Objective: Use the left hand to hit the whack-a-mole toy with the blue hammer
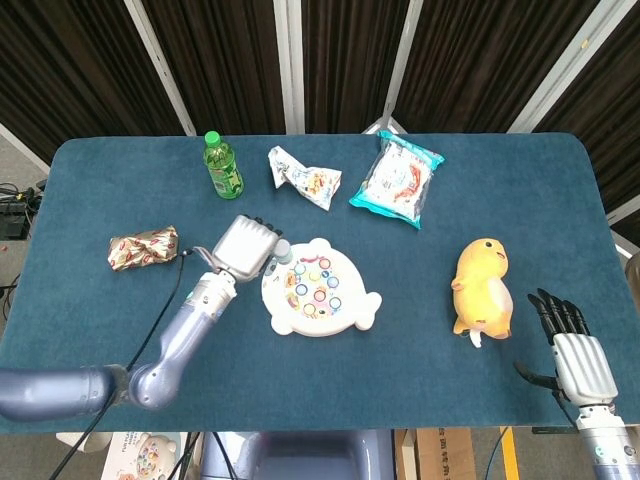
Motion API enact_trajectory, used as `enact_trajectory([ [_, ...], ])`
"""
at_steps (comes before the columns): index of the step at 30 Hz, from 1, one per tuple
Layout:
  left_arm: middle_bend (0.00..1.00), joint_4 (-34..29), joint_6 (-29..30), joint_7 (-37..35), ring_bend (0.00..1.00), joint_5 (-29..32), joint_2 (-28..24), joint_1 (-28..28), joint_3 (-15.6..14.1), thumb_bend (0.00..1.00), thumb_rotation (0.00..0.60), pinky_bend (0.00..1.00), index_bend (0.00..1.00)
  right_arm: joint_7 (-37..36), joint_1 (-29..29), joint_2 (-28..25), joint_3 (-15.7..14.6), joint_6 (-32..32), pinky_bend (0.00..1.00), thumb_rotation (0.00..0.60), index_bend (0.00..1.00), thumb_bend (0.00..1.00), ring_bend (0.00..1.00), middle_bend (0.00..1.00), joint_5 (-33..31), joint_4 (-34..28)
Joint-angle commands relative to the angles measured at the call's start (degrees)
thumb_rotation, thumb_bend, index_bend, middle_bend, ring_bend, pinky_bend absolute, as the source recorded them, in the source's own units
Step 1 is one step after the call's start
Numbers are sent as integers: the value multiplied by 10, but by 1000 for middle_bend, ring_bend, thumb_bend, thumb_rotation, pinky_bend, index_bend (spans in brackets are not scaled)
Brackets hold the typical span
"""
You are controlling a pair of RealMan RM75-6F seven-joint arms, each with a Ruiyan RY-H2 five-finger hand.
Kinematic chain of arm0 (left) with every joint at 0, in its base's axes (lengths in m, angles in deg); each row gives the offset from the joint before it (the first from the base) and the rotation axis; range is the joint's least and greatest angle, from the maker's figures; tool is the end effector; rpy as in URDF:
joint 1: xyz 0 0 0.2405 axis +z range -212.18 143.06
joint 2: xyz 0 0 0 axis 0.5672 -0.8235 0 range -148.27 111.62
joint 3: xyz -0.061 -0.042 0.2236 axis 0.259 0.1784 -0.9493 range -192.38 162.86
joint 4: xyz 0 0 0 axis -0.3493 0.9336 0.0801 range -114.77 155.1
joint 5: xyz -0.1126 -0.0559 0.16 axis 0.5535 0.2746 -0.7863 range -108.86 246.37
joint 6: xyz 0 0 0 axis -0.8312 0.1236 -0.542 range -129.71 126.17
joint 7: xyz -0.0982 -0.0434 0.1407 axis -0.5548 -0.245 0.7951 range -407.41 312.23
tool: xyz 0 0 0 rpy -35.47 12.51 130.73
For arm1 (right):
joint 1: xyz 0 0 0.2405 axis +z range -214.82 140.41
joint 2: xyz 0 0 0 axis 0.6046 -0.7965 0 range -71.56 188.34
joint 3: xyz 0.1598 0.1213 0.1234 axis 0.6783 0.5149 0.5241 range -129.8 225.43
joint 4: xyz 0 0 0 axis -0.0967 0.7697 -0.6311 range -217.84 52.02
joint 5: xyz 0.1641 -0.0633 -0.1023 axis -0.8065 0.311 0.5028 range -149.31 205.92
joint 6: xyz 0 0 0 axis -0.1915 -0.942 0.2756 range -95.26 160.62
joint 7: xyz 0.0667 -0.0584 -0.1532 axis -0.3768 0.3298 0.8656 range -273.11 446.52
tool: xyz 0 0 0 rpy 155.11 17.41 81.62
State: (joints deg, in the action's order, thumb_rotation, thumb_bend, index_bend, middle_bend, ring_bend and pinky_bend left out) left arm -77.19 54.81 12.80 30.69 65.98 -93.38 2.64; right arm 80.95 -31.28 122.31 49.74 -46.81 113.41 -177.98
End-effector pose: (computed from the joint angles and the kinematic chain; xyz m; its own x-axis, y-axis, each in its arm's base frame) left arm -0.0203 0.3825 0.0010 0.7530 0.0664 0.6547 0.6049 -0.4615 -0.6489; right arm -0.2870 -0.2120 0.1347 0.2584 -0.1137 0.9593 -0.9657 -0.0027 0.2598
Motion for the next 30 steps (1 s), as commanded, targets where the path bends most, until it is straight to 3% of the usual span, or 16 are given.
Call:
enact_trajectory([
  [1,472,20,1,9,424,16,18,-19,-8,579,600,558,621,-2,1,-1,0,1,0,600,0,223,0,0,0,-1],
  [14,472,78,-5,-17,424,56,63,-53,-31,579,600,558,621,-10,2,-4,0,6,0,600,0,222,0,0,-3,-7],
  [30,472,111,-7,-28,424,62,84,-81,-53,579,600,558,622,-16,3,-7,1,11,0,600,0,222,0,0,-7,-11],
])
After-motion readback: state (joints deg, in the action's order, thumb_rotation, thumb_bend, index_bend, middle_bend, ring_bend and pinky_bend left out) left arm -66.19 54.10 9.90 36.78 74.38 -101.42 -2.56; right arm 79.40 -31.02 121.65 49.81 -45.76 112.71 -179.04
